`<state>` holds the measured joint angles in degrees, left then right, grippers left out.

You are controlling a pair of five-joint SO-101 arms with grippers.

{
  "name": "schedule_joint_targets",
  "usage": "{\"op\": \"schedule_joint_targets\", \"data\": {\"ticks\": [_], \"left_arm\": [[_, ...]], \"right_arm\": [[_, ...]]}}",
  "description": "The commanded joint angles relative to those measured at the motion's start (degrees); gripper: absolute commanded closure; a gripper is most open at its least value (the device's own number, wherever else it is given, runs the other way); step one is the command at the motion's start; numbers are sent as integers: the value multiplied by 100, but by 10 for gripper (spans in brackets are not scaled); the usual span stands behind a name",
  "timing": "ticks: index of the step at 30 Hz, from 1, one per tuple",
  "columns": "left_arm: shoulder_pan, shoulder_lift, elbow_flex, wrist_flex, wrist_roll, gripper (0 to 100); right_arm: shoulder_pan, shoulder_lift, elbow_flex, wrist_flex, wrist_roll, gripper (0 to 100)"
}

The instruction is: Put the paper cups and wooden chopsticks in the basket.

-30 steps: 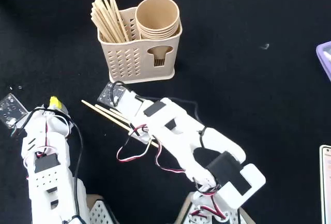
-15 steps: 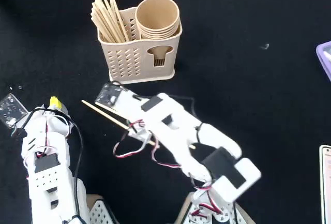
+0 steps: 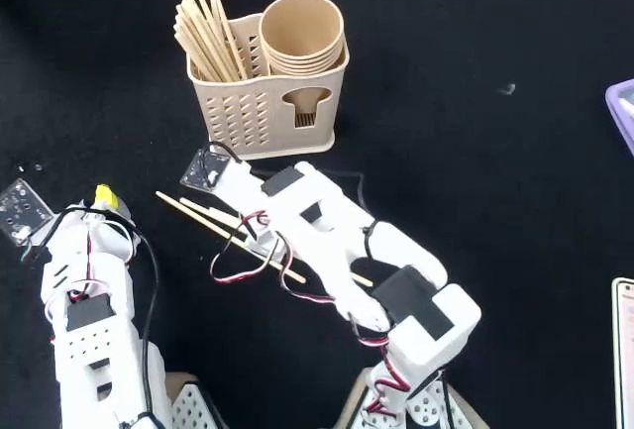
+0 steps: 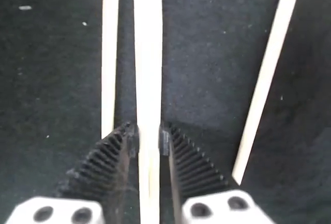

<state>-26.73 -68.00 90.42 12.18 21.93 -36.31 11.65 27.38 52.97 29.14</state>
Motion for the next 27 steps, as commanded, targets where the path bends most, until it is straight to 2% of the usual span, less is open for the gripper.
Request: {"op": "schedule_joint_targets", "data": {"ticks": [1, 12, 18, 20, 23, 27], "left_arm": [[-31, -88, -84, -149, 0, 884], [-31, -88, -84, -149, 0, 884], [-31, -88, -84, -149, 0, 884], [-22, -88, -84, -149, 0, 884], [-22, -88, -84, -149, 0, 884], [-22, -88, -84, -149, 0, 884]], "right_arm": [[220, -462, 22, 114, 26, 988], [264, -2826, 681, 404, 9, 988], [237, -4734, 602, 589, -9, 988], [237, -5402, 479, 484, -229, 988], [246, -6158, 321, -193, -853, 987], [237, -6404, 505, -1996, -1582, 987]]}}
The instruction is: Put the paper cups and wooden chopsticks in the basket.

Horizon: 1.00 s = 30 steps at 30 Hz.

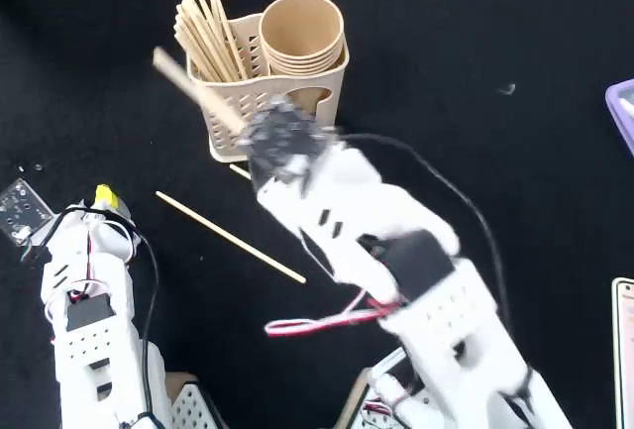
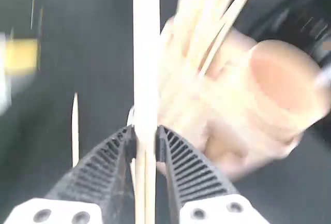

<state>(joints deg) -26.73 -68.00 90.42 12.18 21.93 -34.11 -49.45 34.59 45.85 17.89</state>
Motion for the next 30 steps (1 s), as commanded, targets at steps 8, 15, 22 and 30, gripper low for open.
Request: {"op": "schedule_joint_targets", "data": {"ticks": [8, 15, 22, 30], "left_arm": [[-22, -88, -84, -149, 0, 884], [-22, -88, -84, -149, 0, 884], [-22, -88, -84, -149, -9, 884], [-22, -88, -84, -158, -9, 884]], "right_arm": [[44, 523, 268, -4756, -835, 987], [97, 2246, -374, -6251, -800, 987], [475, 3987, -1525, -6277, -835, 988], [440, 4268, -1613, -5345, -844, 985]]}}
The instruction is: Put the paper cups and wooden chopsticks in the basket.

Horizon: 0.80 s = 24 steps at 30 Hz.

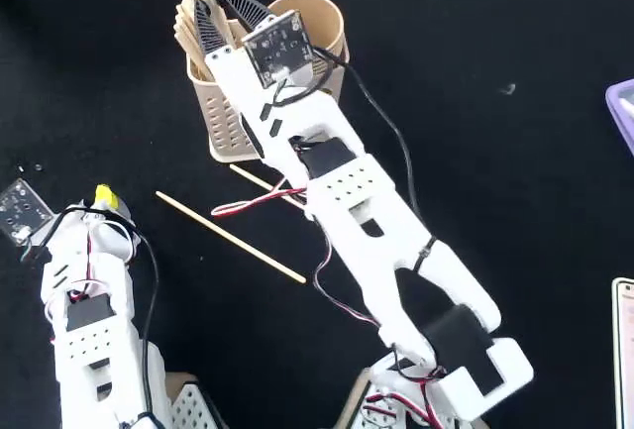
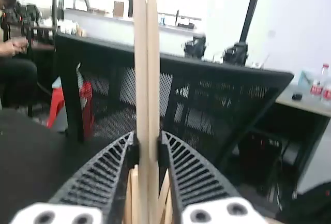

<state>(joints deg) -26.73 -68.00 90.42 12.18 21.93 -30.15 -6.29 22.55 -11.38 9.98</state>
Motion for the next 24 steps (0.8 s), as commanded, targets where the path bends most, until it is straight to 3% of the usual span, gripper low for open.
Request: {"op": "schedule_joint_targets", "data": {"ticks": [1, 6, 9, 17, 24], "left_arm": [[-22, -88, -84, -158, -9, 884], [-22, -88, -84, -158, -9, 884], [-22, -88, -84, -158, -9, 884], [-22, -88, -84, -158, -9, 884], [-22, -88, -84, -158, -9, 884]], "right_arm": [[18, -48, -462, 589, -53, 985], [0, -48, -875, 1451, -211, 872], [35, -101, -1218, 1864, -659, 868], [-9, -927, -1385, 2936, -695, 868], [-132, -2229, -681, 6040, -686, 868]]}}
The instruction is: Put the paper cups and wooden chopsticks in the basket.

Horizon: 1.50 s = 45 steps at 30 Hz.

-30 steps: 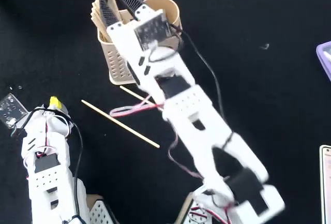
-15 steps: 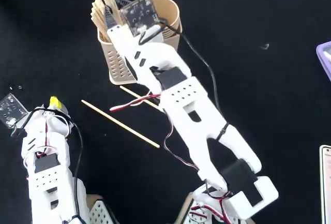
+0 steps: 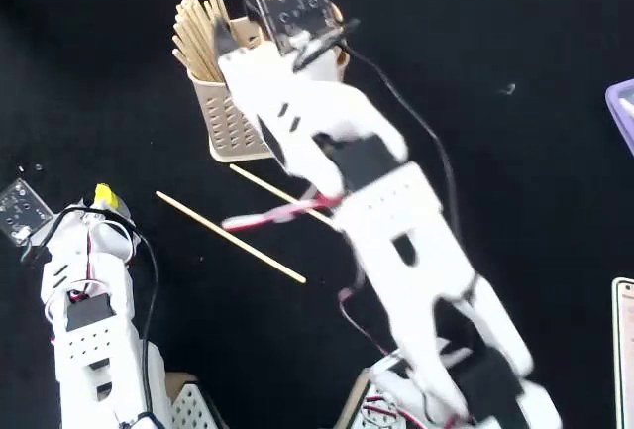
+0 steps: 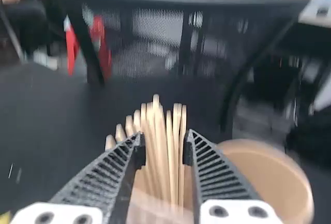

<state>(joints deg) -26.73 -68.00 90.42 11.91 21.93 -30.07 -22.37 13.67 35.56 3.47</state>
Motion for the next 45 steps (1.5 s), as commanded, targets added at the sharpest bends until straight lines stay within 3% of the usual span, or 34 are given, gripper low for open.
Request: {"op": "schedule_joint_targets", "data": {"ticks": [1, 5, 13, 17, 25, 29, 33, 37, 45], "left_arm": [[-22, -88, -84, -132, -9, 884], [-22, -88, -84, -132, -9, 884], [-22, -88, -84, -132, -9, 884], [-22, -88, -84, -132, -9, 884], [-22, -88, -84, -132, -9, 884], [-22, -88, -84, -132, -9, 884], [-22, -88, -84, -132, -9, 884], [-22, -88, -84, -132, -9, 884], [-22, -88, -84, -132, -9, 884]], "right_arm": [[-167, -769, 418, 1732, -35, 868], [-141, -1015, 1763, 2277, -26, 865], [932, -1007, 4453, 422, 1635, 865], [1407, -664, 4699, 519, 2171, 864], [1618, 716, 4391, 589, 2708, 867], [1582, 1112, 3987, 941, 2840, 882], [1565, 1200, 3960, 1037, 3367, 992], [1521, 1165, 3916, 1310, 3385, 988], [9, 84, 3960, 2101, 3112, 988]]}}
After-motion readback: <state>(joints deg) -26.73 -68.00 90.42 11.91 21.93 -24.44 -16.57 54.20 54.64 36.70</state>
